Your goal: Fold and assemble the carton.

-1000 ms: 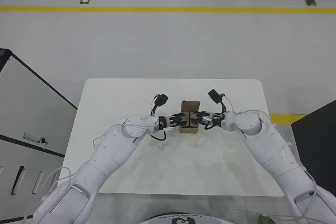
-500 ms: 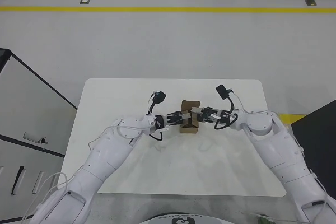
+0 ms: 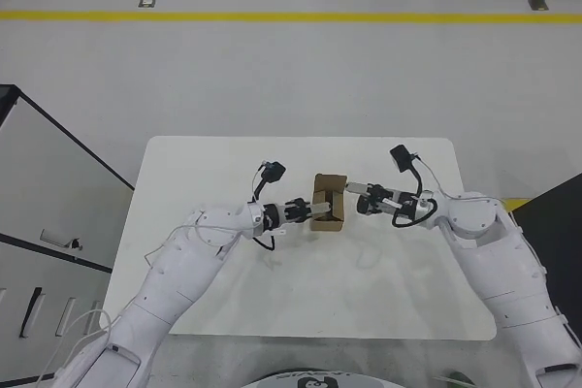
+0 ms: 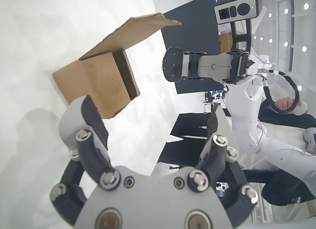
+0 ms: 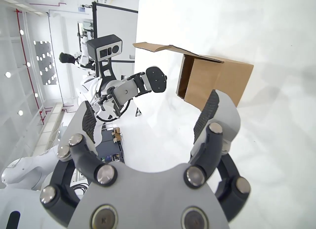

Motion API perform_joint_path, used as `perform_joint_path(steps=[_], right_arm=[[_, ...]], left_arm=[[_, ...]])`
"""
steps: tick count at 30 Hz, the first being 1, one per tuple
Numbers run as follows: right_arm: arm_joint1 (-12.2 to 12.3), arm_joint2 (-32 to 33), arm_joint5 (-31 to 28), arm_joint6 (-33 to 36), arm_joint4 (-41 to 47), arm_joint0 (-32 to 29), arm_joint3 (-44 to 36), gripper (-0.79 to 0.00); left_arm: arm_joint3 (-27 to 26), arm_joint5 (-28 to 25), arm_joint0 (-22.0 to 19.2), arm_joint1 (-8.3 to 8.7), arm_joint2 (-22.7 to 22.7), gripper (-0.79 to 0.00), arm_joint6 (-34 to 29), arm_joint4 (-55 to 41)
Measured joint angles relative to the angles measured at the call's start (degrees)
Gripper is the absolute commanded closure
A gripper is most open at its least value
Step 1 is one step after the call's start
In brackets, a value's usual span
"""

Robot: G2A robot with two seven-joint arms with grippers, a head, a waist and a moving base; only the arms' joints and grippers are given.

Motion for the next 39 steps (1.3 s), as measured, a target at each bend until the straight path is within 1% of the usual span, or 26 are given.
perform_joint_path(steps=[4, 7, 12, 15, 17, 20, 24, 29, 34, 39], right_arm=[[0.16, 2.33, -0.7, 1.15, 5.28, -0.13, 0.91, -0.785], [0.21, 3.13, -1.32, 2.67, 8.02, 0.06, 1.33, -0.785], [0.21, 3.1, -1.29, 2.58, 7.85, 0.05, 1.34, -0.785], [0.2, 3.77, -1.85, 0.59, 7.7, 0.26, 2.44, -0.785], [0.12, 4.44, -2.96, -0.8, 9.45, 0.94, 3.71, -0.785], [-0.13, 3.92, -4.16, -1.71, 9.69, 2.84, 6.29, -0.785], [-1.14, 0.54, -5.86, -3.3, 9.73, 6.99, 10.83, -0.785], [-3.27, -5.79, -10.35, -3.88, 10.48, 13.92, 19.36, -0.785], [-5.56, -11.06, -14.47, -1.8, 13.03, 19.75, 27.8, -0.785], [-7.44, -14.59, -17.24, 0.0, 14.59, 23.65, 34.41, -0.785]], left_arm=[[-0.1, -2.41, 1.5, 0.36, -1.35, -0.785, -2.06, -4.39], [-0.91, -4.88, 1.43, 0.77, -1.31, -0.785, -4.86, -2.33], [-0.91, -4.73, 1.41, 0.78, -1.29, -0.785, -4.8, -1.6], [-0.82, -4.2, 2.2, 0.77, -1.21, -0.785, -2.99, -0.97], [-0.89, -4.69, 3.13, 0.71, -1.04, -0.785, -2.6, -3.19], [-0.22, -5.34, 3.67, 0.7, -0.71, -0.785, -3.42, -5.54], [1.13, -5.39, 3.45, 0.46, 0.48, -0.785, -3.86, -6.69], [3.8, -6.31, 2.59, 0.06, 1.59, -0.785, -2.74, -7.99], [5.58, -7.68, 2.0, -0.39, 2.74, -0.785, -2.57, -10.21], [7.3, -7.96, 1.14, -0.84, 3.94, -0.785, -2.27, -11.34]])
